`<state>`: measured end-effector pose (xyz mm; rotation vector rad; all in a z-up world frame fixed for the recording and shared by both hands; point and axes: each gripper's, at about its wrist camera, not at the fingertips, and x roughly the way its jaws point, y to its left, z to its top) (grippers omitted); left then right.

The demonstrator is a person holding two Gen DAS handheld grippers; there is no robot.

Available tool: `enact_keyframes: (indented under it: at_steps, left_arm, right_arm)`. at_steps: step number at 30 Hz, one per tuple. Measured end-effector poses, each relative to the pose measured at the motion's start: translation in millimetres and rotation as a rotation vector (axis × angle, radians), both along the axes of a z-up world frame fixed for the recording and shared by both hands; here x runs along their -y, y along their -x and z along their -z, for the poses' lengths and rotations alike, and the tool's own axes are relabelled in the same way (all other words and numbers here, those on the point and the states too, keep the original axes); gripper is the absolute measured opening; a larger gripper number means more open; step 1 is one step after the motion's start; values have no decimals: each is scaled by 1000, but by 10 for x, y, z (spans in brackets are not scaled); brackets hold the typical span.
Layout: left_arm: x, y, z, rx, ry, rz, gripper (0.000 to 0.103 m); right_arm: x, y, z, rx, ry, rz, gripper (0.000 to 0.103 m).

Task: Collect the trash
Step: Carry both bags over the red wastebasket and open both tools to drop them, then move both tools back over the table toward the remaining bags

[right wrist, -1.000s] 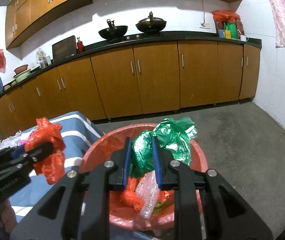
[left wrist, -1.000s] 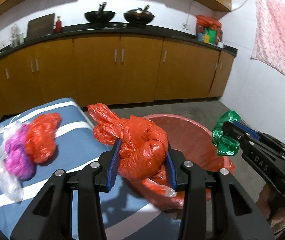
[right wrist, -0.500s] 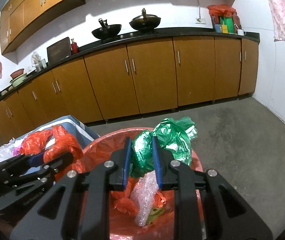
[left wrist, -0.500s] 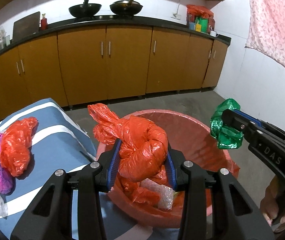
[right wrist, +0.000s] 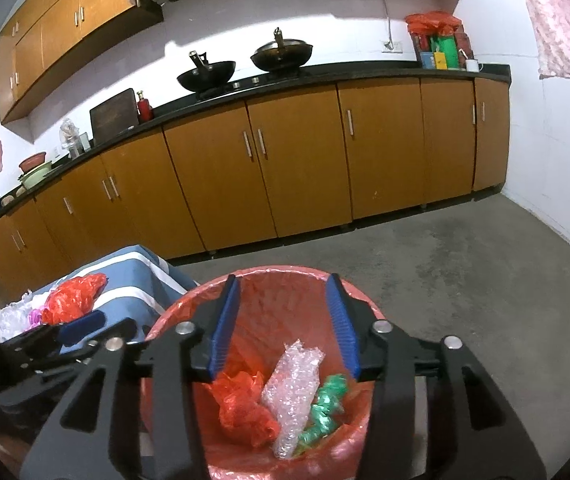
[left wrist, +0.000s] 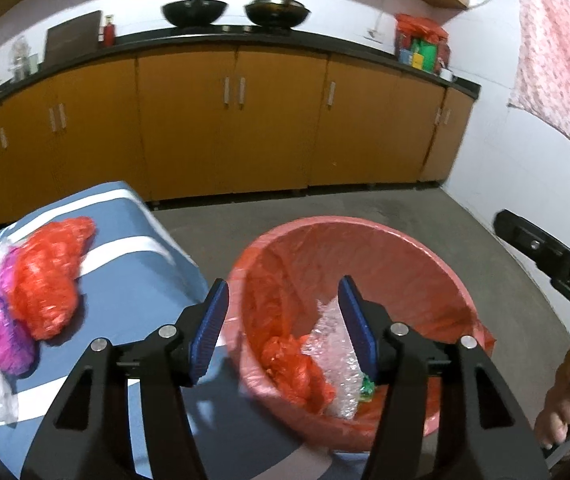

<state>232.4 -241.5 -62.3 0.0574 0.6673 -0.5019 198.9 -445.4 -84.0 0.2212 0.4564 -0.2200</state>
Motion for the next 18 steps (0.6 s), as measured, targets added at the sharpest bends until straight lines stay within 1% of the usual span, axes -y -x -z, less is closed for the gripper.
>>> enact_keyframes:
  at_steps: [2,5,7,9,11,12,14,18]
  left_arm:
    - [-162,48,-36,16,7,-34,64]
    - [-420,139,-93,40,18,-76,67]
    - [-667,236,-129,60,18,-122,69]
    - [-877,316,-152,80,13,-160,70]
    - [-1139,410,-177,103,-2,-212,73]
    - [-1259,440,-186,114,-10,-235,74]
    - [-1542,519,-199,138,-31,-294,75]
    - [-2040,634,-188,175,-83,-409,78]
  right_arm:
    - [-74,44,-44,10,28,-10,56]
    - [-209,66,-121,22,48,-38,63]
    - [-345,56,-169,25,52,-72,68]
    - [-485,41,-209,27,63,-99,75]
    - [-685,22,-241,29,79,-131,85]
    - [-811,4,-254,28,88,-151,87]
    - [-982,-22,-267,22,95,-183,95]
    - [-1355,-87,-294,34,126,-227,95]
